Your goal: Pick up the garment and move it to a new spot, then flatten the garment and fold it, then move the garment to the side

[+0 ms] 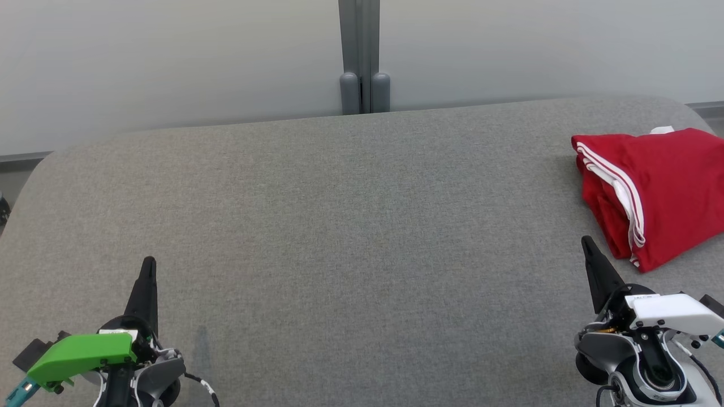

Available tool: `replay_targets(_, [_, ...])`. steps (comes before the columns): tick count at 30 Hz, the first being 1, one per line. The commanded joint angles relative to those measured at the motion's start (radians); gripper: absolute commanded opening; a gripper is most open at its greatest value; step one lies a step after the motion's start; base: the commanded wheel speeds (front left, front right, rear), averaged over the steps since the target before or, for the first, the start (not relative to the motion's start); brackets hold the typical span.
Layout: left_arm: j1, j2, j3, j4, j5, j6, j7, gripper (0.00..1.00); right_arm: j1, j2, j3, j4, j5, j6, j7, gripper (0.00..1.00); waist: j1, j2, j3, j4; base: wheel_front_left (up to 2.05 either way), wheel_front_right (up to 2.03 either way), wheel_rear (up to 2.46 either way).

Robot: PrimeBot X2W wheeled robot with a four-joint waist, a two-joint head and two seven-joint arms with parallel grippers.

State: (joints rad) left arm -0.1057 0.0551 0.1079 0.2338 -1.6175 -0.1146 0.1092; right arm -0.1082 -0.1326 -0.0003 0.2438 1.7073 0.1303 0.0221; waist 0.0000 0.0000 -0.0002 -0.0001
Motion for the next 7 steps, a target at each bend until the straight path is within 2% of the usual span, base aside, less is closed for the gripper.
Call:
replay_targets(1, [-0.015, 0.0, 0.004, 0.002, -0.002, -0.006, 0.001, 0.0, -0.009, -0.003, -0.002, 0.003, 0.004, 0.001, 0.004, 0.0, 0.0, 0.0, 0.0, 0.0, 0.0, 0.0, 0.0])
replay_targets(7, [-0.015, 0.0, 0.005, 0.002, -0.001, -0.006, 0.001, 0.0, -0.009, -0.002, -0.003, 0.003, 0.003, 0.001, 0.005, 0.0, 0.0, 0.0, 0.0, 0.0, 0.0, 0.0, 0.0])
